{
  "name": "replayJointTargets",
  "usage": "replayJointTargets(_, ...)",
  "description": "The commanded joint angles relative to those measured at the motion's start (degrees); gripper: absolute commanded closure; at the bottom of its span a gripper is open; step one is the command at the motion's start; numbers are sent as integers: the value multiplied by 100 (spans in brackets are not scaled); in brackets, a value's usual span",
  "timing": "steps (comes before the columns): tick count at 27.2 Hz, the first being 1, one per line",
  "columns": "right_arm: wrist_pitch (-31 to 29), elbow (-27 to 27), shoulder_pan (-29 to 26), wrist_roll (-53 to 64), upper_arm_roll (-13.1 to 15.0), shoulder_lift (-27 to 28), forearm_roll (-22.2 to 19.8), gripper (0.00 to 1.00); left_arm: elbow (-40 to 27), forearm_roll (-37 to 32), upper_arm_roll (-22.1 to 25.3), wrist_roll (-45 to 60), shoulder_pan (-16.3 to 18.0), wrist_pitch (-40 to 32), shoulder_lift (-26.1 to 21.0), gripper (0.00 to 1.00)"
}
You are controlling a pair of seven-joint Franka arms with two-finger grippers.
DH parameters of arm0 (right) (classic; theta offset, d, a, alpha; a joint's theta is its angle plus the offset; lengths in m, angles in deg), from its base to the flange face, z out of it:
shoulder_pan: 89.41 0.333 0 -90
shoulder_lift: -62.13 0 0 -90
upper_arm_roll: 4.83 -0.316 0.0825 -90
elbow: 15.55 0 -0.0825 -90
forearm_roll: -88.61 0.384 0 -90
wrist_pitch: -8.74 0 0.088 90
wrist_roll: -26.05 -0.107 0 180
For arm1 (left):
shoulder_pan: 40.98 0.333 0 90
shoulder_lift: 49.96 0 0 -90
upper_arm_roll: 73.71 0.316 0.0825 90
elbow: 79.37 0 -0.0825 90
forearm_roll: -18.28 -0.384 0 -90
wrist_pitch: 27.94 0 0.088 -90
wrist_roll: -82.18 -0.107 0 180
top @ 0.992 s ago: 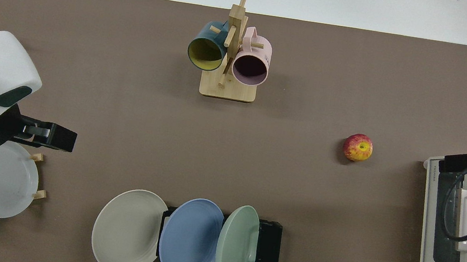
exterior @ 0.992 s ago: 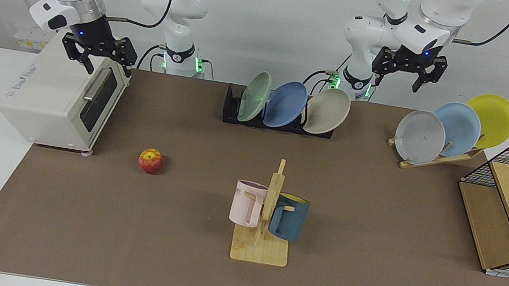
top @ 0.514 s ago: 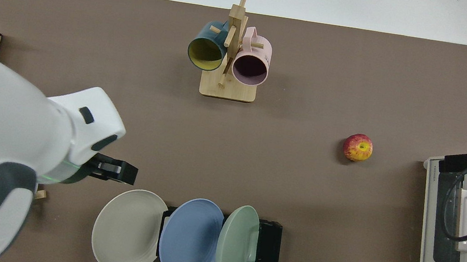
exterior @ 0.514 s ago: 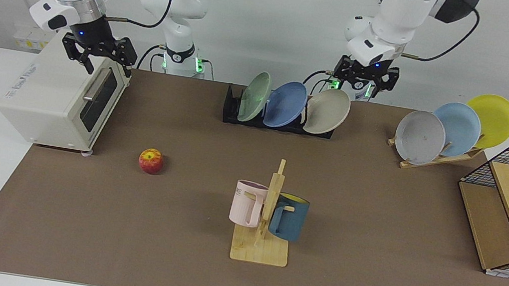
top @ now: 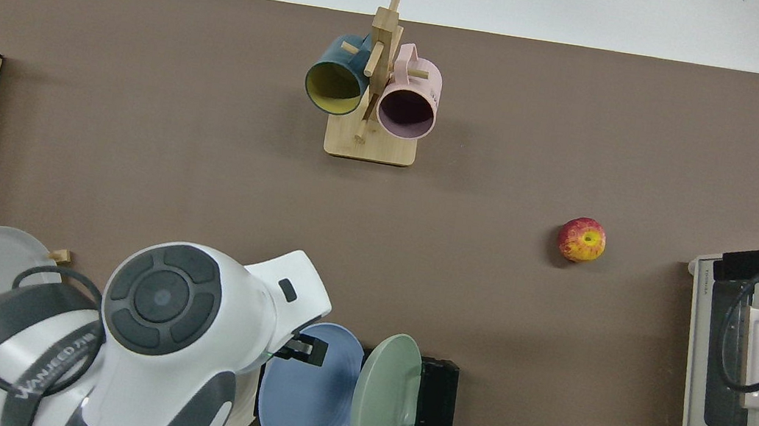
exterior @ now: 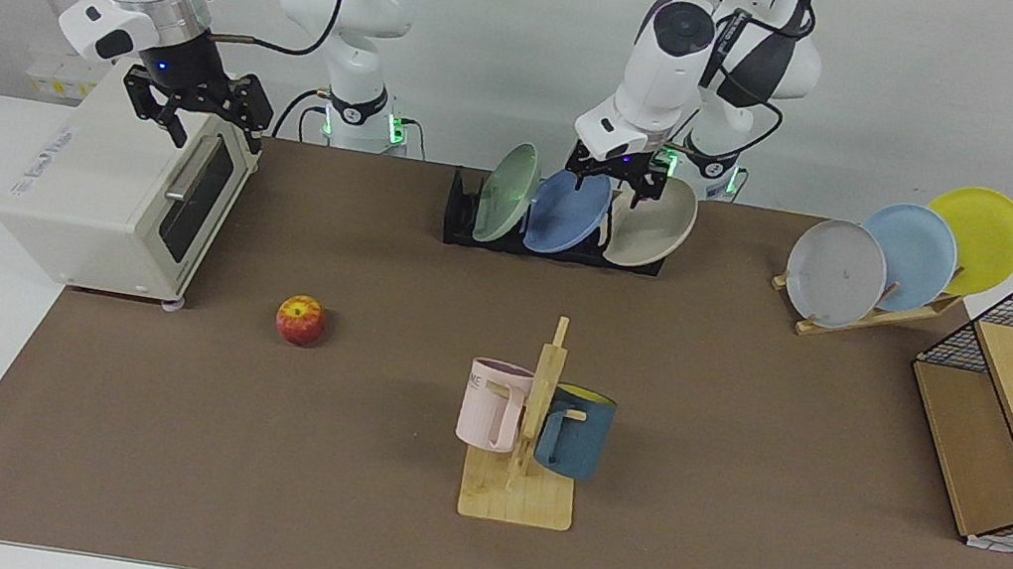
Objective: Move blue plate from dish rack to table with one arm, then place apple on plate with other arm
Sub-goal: 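Grasp the blue plate's rim in the rack with the left gripper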
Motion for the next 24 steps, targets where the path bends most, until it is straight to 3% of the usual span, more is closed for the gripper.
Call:
replayJointTargets(1,56,30,-87,155,-38,-10,30,0,-786,174,-275,211,81,881,296,0)
replayJointTargets(13,56,30,-87,155,-38,-10,30,0,-1024,174,-284,212,72,1181,288,1)
replayJointTargets(14,56,30,-87,155,-38,-10,30,0,-1024,174,-293,220,72,1181,296,5)
replayJointTargets(16,47,30,-87,155,-38,-10,30,0,-1032,174,-293,229,63,1181,296,31)
replayJointTargets(21,56,30,-87,155,-38,-10,30,0,-1050,174,-293,247,72,1181,305,69)
replayJointTargets(24,56,30,-87,155,-38,-10,30,0,-1068,174,-293,256,72,1172,314,99)
